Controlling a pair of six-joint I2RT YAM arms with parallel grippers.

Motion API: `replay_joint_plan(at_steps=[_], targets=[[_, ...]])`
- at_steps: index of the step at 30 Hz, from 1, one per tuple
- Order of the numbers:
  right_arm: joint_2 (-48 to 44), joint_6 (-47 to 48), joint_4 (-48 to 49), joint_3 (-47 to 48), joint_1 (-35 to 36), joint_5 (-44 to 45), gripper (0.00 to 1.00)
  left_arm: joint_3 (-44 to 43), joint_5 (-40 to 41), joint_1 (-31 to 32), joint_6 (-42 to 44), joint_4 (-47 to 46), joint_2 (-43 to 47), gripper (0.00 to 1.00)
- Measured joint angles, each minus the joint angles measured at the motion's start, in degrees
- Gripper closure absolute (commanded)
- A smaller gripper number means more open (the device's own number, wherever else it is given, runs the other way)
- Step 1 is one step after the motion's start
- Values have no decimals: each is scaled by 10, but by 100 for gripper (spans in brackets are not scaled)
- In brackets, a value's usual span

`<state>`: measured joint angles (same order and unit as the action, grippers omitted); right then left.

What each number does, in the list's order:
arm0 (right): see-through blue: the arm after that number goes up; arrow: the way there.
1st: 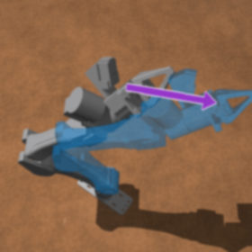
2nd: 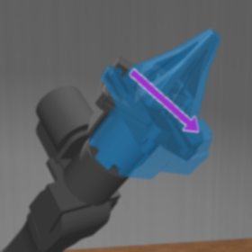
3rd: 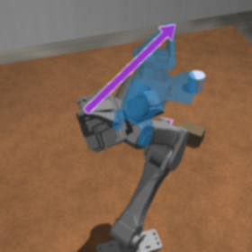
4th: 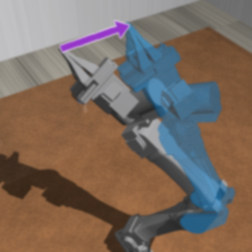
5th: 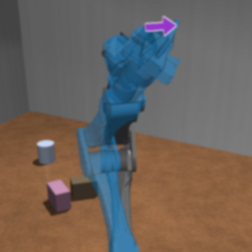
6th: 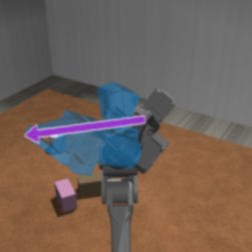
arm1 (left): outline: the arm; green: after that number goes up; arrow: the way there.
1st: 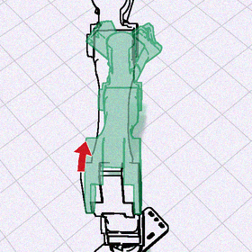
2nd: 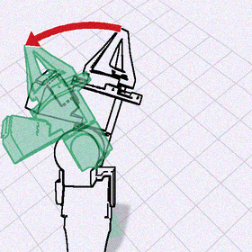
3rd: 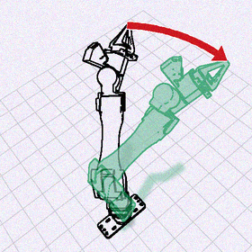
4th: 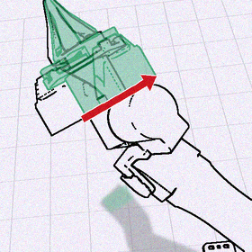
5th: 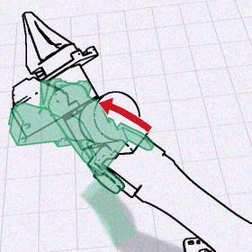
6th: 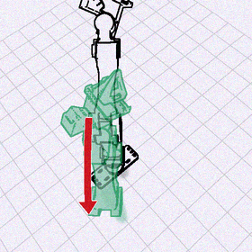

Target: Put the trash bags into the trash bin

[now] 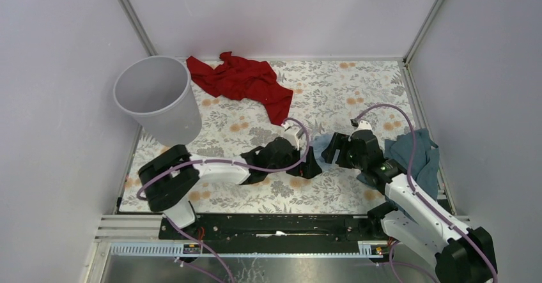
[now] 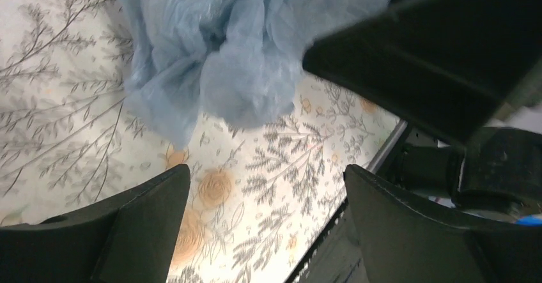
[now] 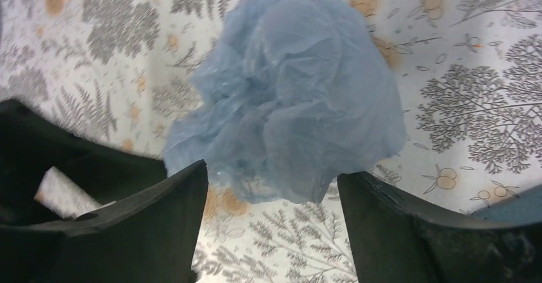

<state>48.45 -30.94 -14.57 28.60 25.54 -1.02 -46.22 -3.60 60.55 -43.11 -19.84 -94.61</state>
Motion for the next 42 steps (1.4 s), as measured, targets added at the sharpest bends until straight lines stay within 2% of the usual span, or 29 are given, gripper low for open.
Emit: replay_joint_plan(at_steps=[4, 6, 9, 12, 15, 19, 22, 26, 30, 33, 34, 37, 42], targets=[[10, -24, 52, -37, 0, 47, 21, 51, 7, 0, -7, 11, 73, 1], [15, -31, 73, -49, 0, 65, 26, 69, 15, -5, -7, 24, 116, 1], [30, -35, 102, -51, -1, 77, 42, 80, 19, -28, -10, 27, 150, 1], [47, -38, 143, -52, -11, 73, 70, 79, 11, -61, -15, 19, 137, 7], [68, -38, 179, -54, -35, 57, 83, 69, 3, -85, -22, 17, 94, 16], [86, -38, 215, -62, -68, 13, 87, 55, -28, -118, -43, -8, 33, 26], [88, -35, 232, -69, -76, -9, 87, 40, -36, -139, -55, -14, 3, 27], [88, -33, 250, -75, -77, -31, 89, -12, -44, -161, -70, -33, -58, 22], [87, -30, 259, -78, -77, -43, 90, -70, -57, -171, -82, -56, -135, 45], [87, -27, 261, -79, -77, -47, 91, -106, -68, -174, -83, -56, -183, 67], [86, -26, 261, -79, -77, -48, 91, -111, -68, -174, -82, -55, -191, 78], [81, -23, 261, -79, -77, -53, 92, -112, -67, -177, -75, -48, -194, 100], [51, -17, 251, -80, -78, -57, 93, -66, -43, -181, -51, -18, -126, 100]])
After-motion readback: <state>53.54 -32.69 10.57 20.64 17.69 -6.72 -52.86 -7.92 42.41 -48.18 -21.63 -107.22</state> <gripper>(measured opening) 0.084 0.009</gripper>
